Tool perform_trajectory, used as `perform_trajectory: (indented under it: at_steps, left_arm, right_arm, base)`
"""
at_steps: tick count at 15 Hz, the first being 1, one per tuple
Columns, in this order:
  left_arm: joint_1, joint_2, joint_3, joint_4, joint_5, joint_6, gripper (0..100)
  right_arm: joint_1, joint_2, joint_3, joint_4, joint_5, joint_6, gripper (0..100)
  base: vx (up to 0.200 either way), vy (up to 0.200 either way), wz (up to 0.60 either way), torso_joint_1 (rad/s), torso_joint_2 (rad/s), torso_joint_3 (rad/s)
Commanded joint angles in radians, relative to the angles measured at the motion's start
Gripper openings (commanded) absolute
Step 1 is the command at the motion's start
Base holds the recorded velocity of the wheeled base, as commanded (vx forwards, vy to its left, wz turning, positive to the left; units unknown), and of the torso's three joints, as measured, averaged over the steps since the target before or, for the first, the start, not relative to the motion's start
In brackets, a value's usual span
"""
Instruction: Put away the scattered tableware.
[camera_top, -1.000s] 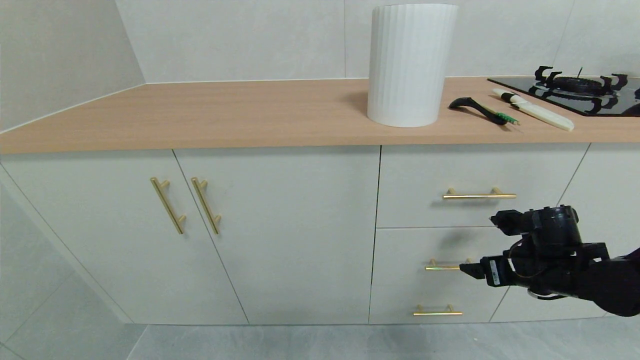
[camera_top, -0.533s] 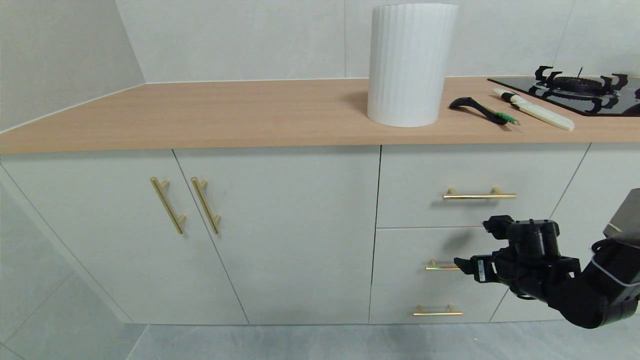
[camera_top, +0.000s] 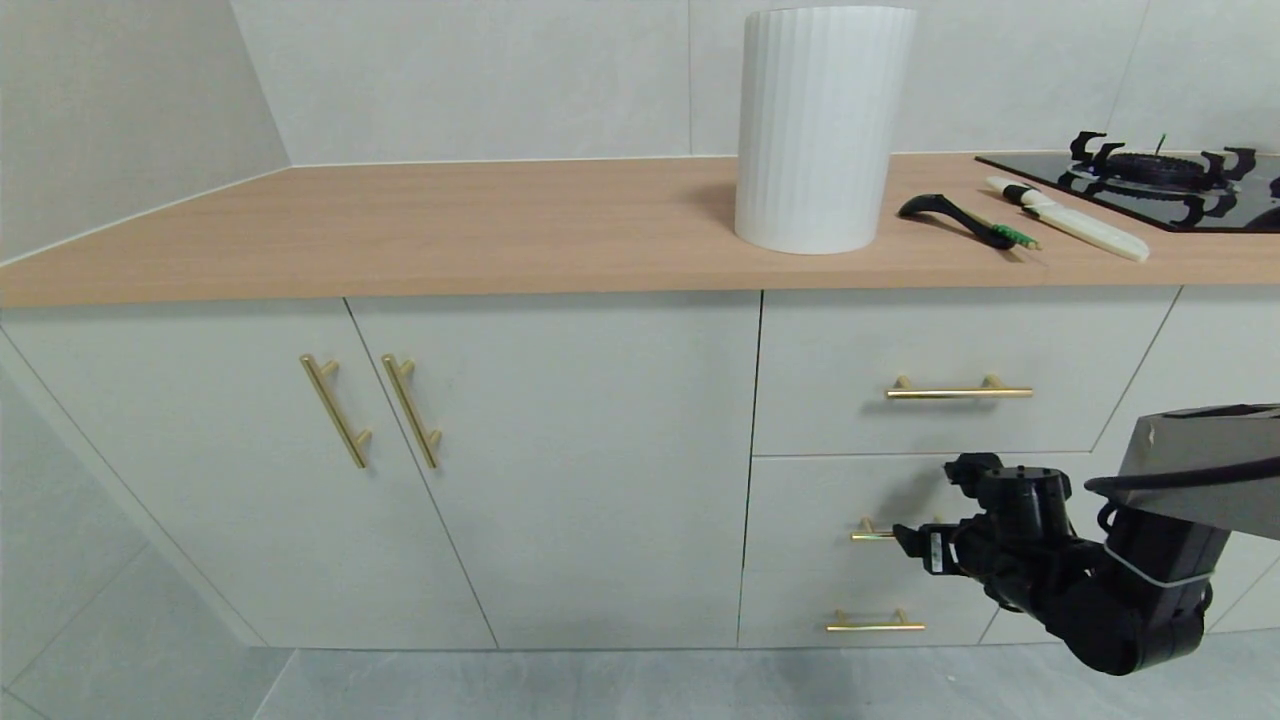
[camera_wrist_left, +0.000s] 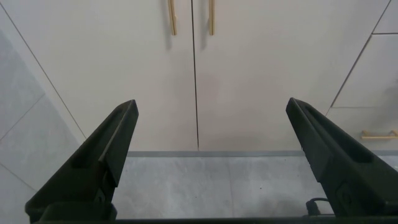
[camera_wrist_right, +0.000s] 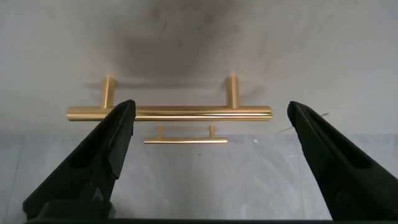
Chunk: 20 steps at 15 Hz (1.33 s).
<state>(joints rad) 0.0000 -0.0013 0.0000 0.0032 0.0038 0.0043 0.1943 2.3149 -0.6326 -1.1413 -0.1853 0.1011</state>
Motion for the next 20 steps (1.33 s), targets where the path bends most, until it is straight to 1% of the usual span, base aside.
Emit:
perform_trajectory:
  at_steps: [1,5,10,15,20]
  left_arm:
    - [0.0,0.001,0.0,0.0,0.001,0.0,100]
    - [0.0,0.001,0.0,0.0,0.001,0.0,100]
    - [0.0,0.001,0.0,0.0,0.001,0.0,100]
    - [0.0,0.001,0.0,0.0,0.001,0.0,100]
    - [0.0,0.001,0.0,0.0,0.001,0.0,100]
  right_arm:
    - [0.001,0.044,-0.016,-0.002,-0.002,0.008,100]
    - [0.001,0.051,-0.052,-0.003,-0.017,0.062,100]
    - [0.001,0.083,-0.056,-0.06,-0.031,0.06,100]
    - [0.001,0.081,-0.032,-0.018,-0.033,0.026,100]
    - [0.002,0.074,-0.026,0.003,-0.031,0.022,100]
  base:
    - [0.0,0.0,0.0,0.0,0.0,0.0]
    - [0.0,0.0,0.0,0.0,0.0,0.0]
    - [0.0,0.0,0.0,0.0,0.0,0.0]
    - [0.0,0.0,0.0,0.0,0.0,0.0]
    - [0.0,0.0,0.0,0.0,0.0,0.0]
